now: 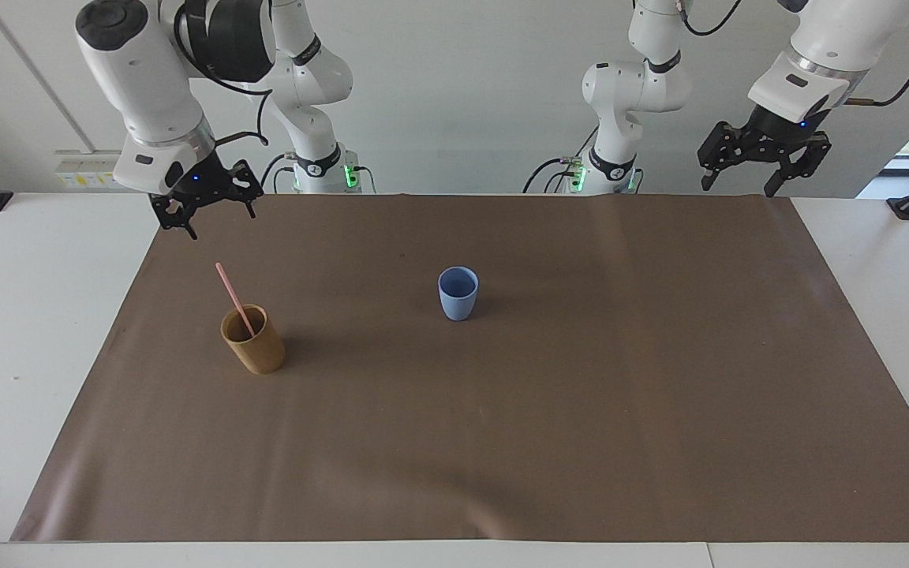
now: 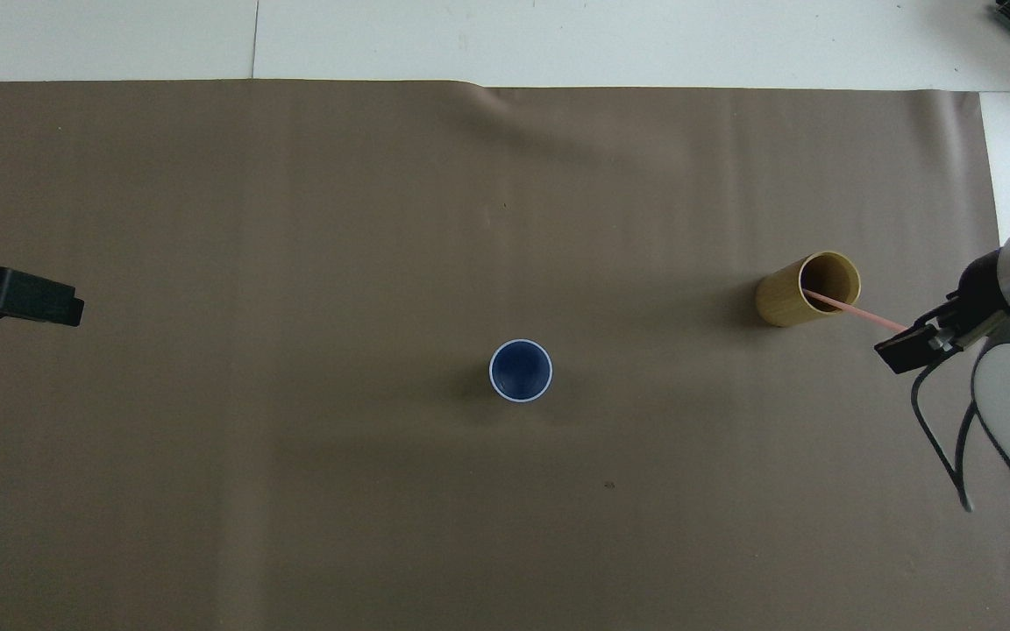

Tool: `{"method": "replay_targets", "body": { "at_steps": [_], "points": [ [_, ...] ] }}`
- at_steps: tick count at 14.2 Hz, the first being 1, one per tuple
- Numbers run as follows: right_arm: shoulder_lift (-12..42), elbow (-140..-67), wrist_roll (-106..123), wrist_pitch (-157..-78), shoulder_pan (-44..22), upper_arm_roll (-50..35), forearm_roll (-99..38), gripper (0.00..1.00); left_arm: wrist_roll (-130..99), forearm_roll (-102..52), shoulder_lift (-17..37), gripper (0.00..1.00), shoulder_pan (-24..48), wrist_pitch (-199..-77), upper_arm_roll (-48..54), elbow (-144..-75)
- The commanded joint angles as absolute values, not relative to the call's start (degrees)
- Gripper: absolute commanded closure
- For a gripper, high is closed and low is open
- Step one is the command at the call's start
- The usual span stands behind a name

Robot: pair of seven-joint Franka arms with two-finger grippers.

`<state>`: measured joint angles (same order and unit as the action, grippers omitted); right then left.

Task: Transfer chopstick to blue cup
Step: 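Reach the right gripper to the pink straw and grasp it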

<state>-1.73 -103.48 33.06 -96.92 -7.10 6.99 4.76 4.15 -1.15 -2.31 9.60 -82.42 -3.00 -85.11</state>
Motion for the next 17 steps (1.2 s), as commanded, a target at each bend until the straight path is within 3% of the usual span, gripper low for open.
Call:
{"method": "replay_targets", "body": {
  "at_steps": [1,4,9,12,13,17],
  "points": [
    [-0.3,-107.3,38.1,-102.3,-5.9,6.6,6.0,0.0,4.6,-0.2,-4.1,0.0,9.0,-82.6,-2.7,-87.1],
    [3.2,-108.0,41.9,-107.1,-5.0,6.6,6.7,0.0,4.4,-0.2,-4.2,0.0,8.8,-82.3,-2.8,-87.1],
    [2.6,-111.4,44.8,-108.5,-4.0,6.7,8.3,0.0,4.4,-0.3,-4.2,0.0,9.0,-82.1,-2.8,-87.0],
    [2.5,-111.4,46.9,-106.9,-3.3,6.7,8.5,0.09,4.3,-0.3,-4.1,0.0,8.9,-82.1,-2.8,-87.0],
    [2.5,-111.4,46.9,-106.2,-3.3,6.7,8.5,0.17,4.3,-0.3,-4.2,0.0,9.0,-82.0,-2.8,-87.0],
    [2.2,-111.4,47.0,-104.9,-3.3,6.7,8.6,0.7,4.9,-0.2,-4.1,0.0,8.7,-83.4,-2.9,-87.0]
  ]
}}
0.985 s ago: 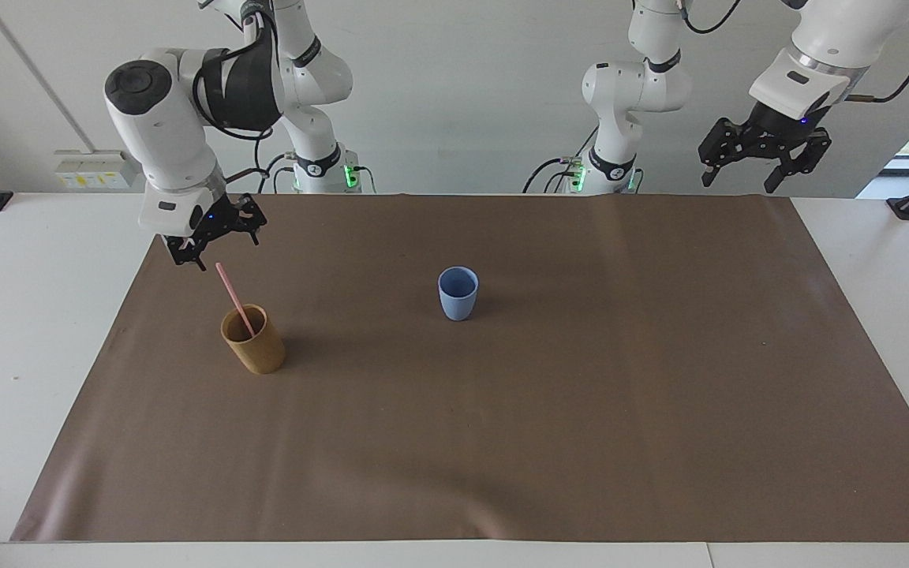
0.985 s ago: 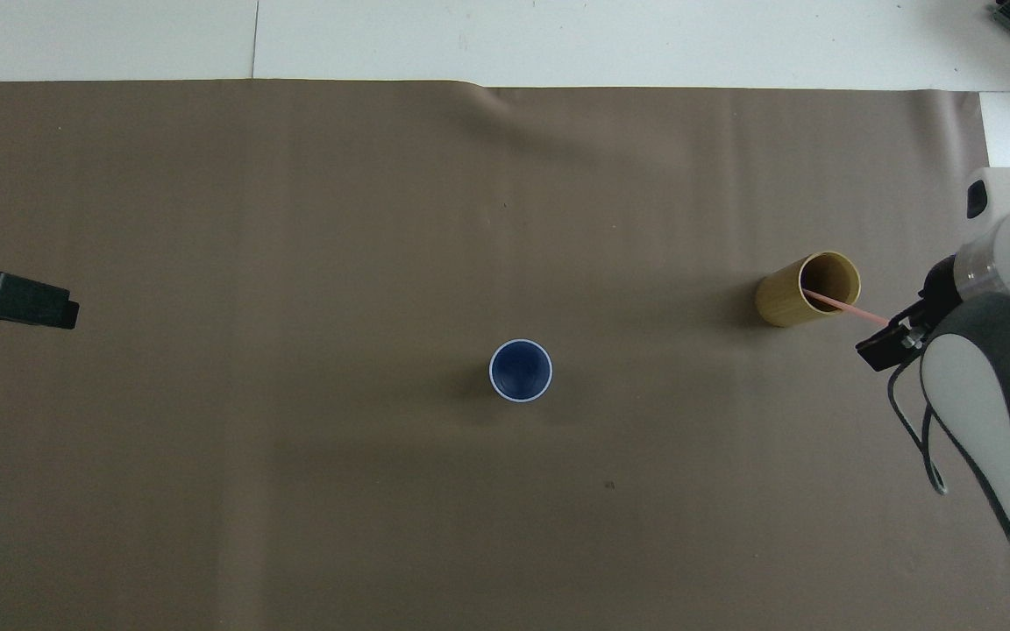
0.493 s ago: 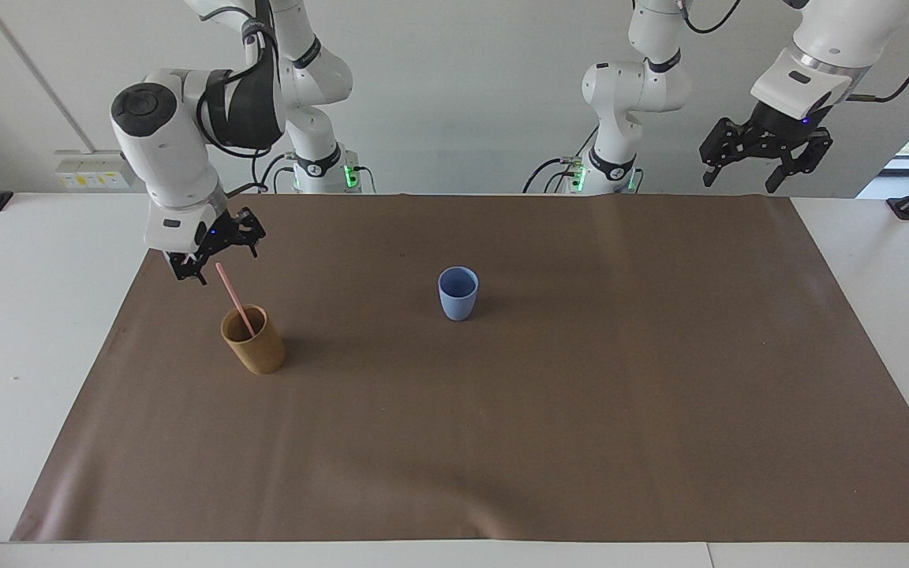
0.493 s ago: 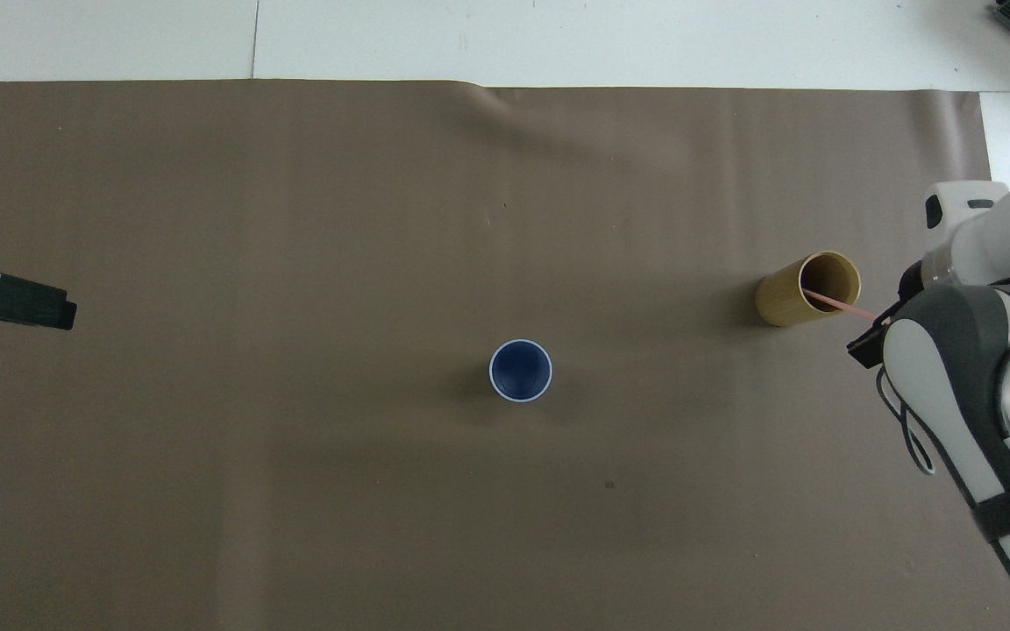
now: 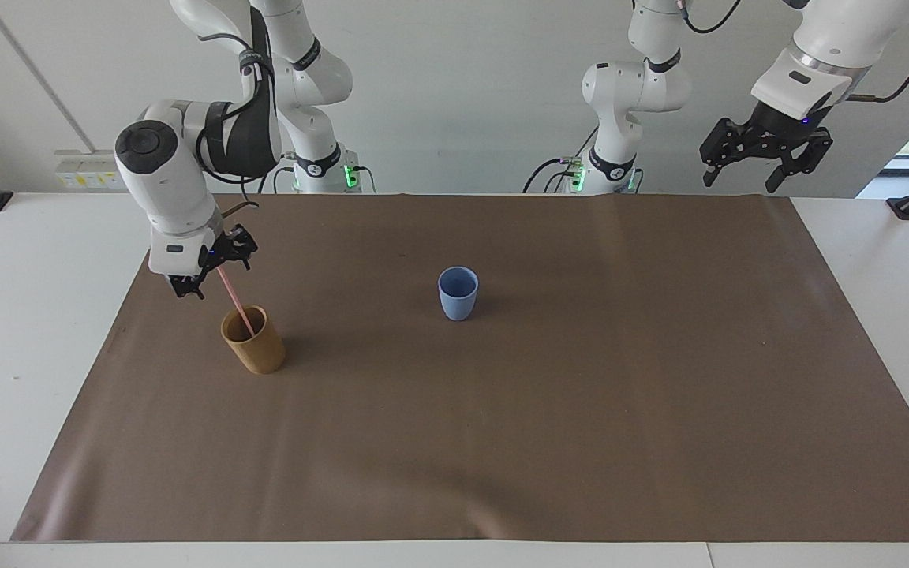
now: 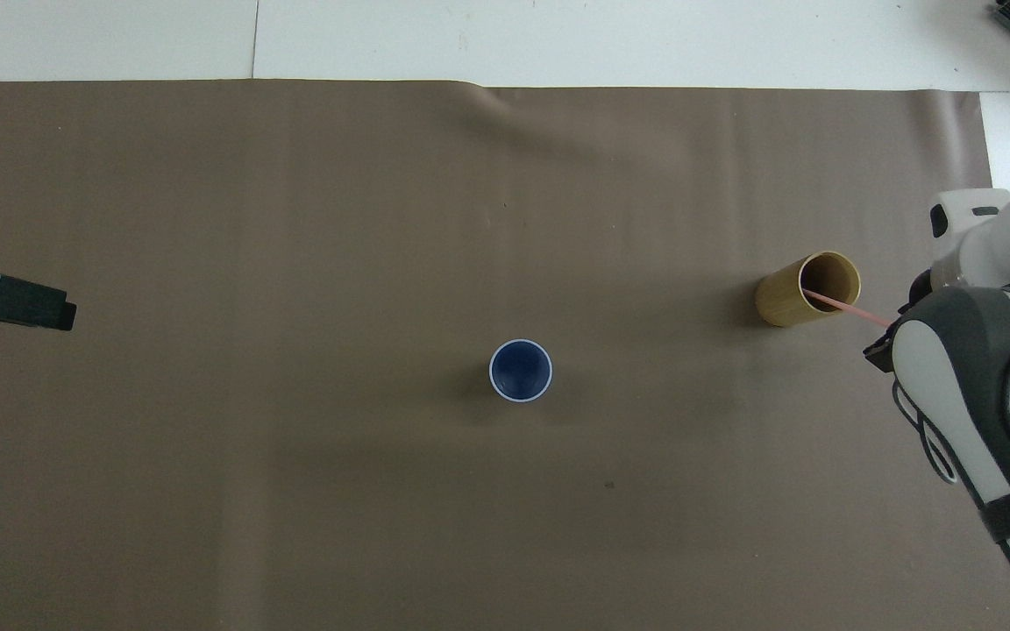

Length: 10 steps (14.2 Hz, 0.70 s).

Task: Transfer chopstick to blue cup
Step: 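Reach the right gripper to the pink straw and grasp it, then pull the pink straw out of the tan tube with the right gripper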

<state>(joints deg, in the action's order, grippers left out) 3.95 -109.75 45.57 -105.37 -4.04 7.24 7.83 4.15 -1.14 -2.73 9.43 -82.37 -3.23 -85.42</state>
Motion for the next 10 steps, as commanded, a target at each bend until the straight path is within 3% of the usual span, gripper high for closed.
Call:
{"method": "replay_targets", "body": {
  "at_steps": [1,2,4,10],
  "points": [
    [2.2,-111.4,46.9,-104.9,-3.3,6.7,8.7,0.82,5.2,-0.1,-4.0,0.0,7.3,-83.7,-2.9,-86.9],
    [2.2,-111.4,46.8,-104.5,-3.6,6.8,9.1,0.92,6.4,0.1,-3.6,0.0,6.1,-83.8,-2.8,-86.7],
    [2.2,-111.2,46.4,-104.3,-3.6,6.7,9.3,1.0,9.0,0.4,-2.7,0.0,5.1,-83.7,-2.9,-86.0],
    [3.0,-108.8,46.1,-101.9,-3.4,6.7,9.2,1.0,10.6,0.8,-3.3,0.0,5.0,-82.8,-2.8,-86.4]
  ]
}}
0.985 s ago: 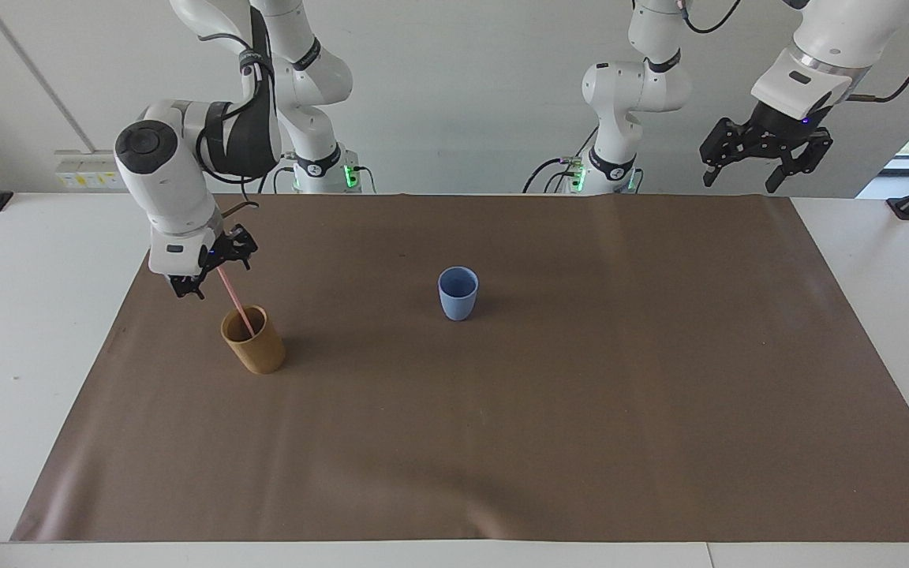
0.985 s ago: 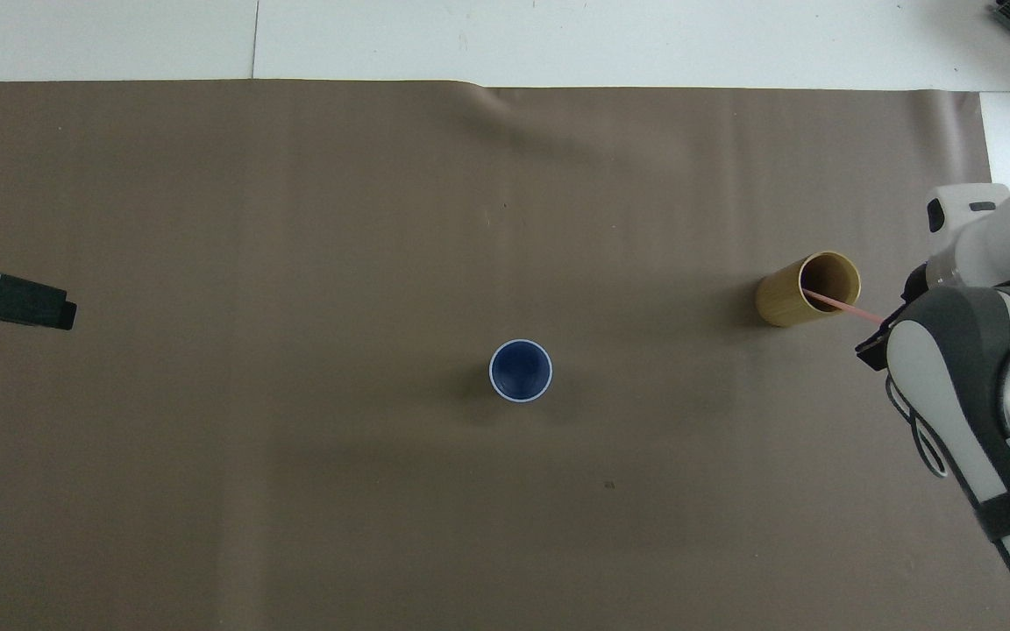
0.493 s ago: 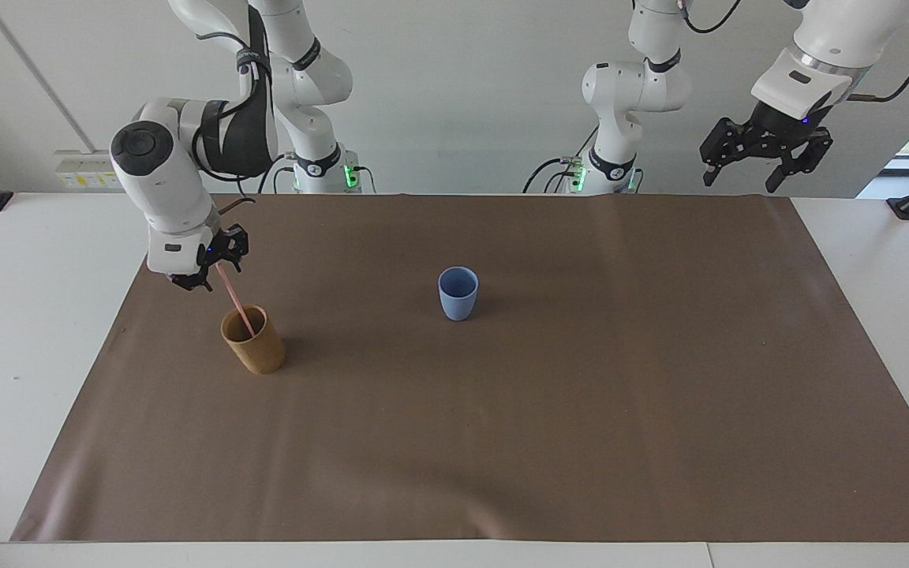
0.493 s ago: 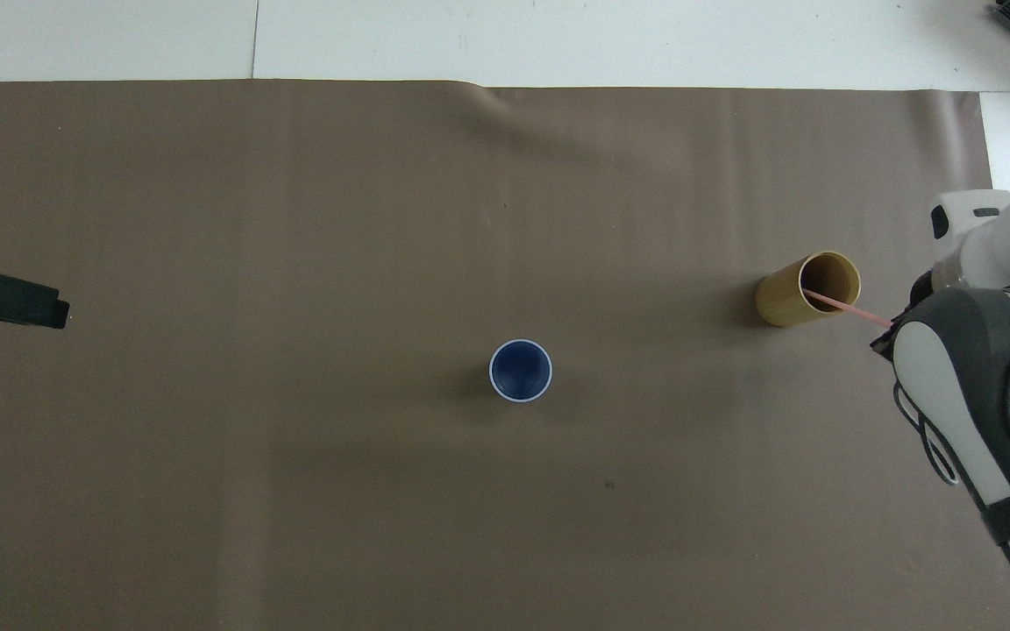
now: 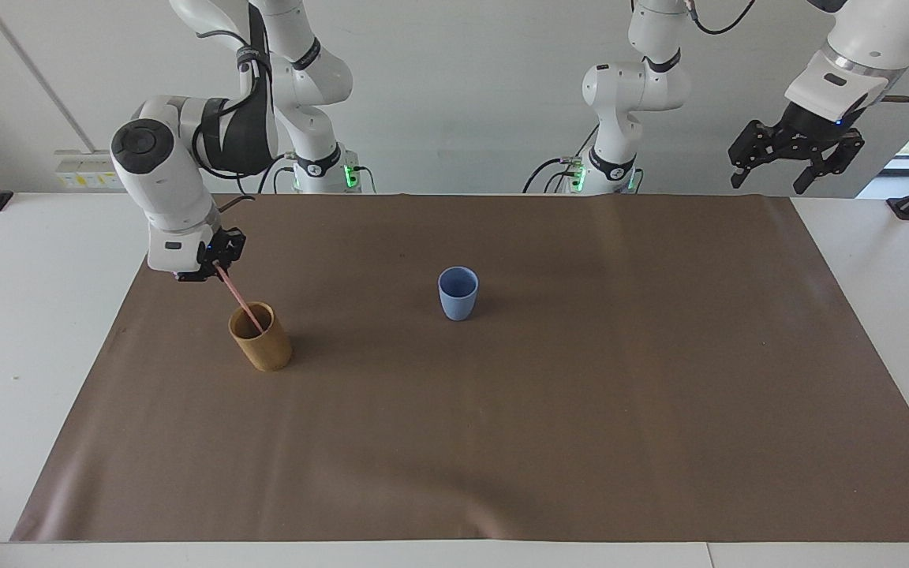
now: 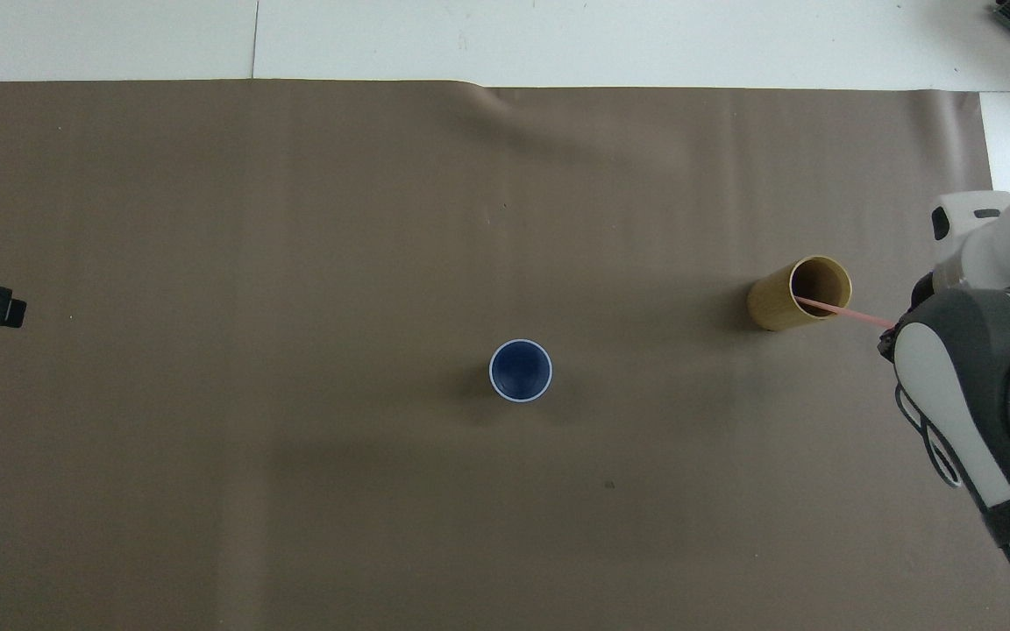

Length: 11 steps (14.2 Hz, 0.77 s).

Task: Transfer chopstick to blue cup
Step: 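Pull the pink straw out of the tan tube with the right gripper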

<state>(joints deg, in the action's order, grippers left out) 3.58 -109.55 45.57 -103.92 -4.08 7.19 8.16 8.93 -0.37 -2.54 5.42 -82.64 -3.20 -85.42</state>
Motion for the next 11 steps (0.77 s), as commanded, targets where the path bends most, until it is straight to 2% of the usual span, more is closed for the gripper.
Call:
{"method": "replay_targets", "body": {
  "at_steps": [1,5,11],
  "points": [
    [3.0,-108.4,46.1,-101.3,-3.3,6.7,9.2,1.0,10.7,0.8,-3.6,0.0,4.9,-82.3,-2.7,-86.6],
    [2.5,-104.4,45.5,-96.6,-3.2,6.8,9.2,1.0,10.6,0.7,-3.7,0.0,4.8,-82.1,-2.7,-86.7],
    [-0.1,-92.2,45.1,-79.3,-3.5,7.1,9.7,1.0,10.4,0.7,-3.7,0.0,4.8,-82.2,-2.8,-86.7]
  ]
}}
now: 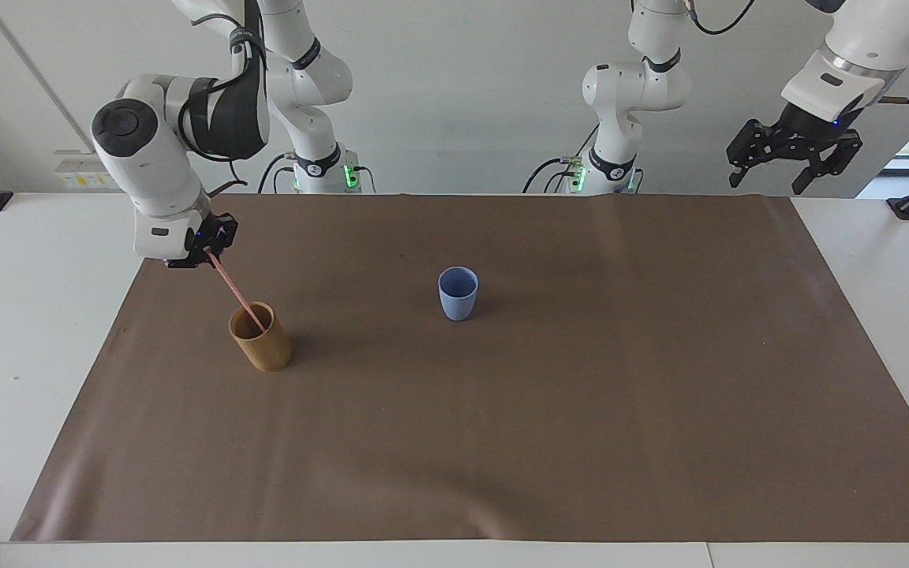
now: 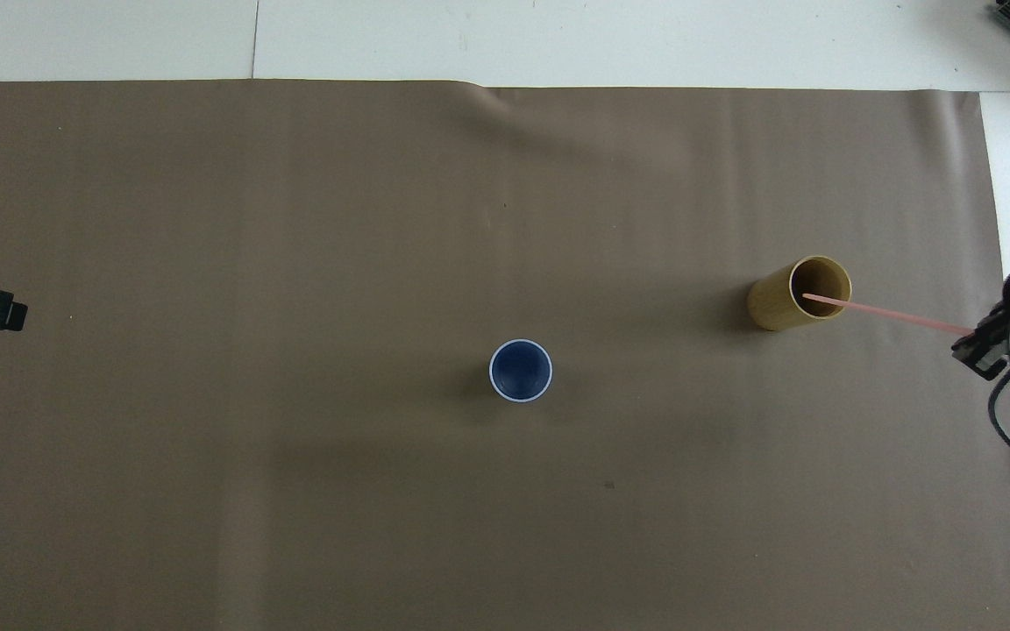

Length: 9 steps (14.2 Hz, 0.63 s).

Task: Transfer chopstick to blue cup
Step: 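Pull the pink straw out of the tan tube with the right gripper, then carry the pink straw over the blue cup and lower it inside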

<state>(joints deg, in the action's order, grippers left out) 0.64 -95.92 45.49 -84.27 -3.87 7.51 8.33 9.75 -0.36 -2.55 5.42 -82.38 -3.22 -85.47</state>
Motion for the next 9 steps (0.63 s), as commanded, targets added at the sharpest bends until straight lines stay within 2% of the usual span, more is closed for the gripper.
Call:
{"method": "replay_targets", "body": {
  "at_steps": [1,4,9],
  "points": [
    [-0.2,-90.7,45.0,-76.8,-3.7,6.8,11.1,1.0,10.4,0.7,-3.7,0.0,4.8,-82.2,-2.7,-86.7],
    [-0.7,-87.6,45.0,-73.0,-5.5,5.8,16.2,1.0,10.4,0.7,-3.7,0.0,4.8,-82.2,-2.7,-86.7],
    [-2.6,-87.9,33.8,-71.3,-14.1,4.4,17.0,1.0,10.4,0.7,-3.7,0.0,4.8,-82.3,-2.8,-86.7]
  ]
}}
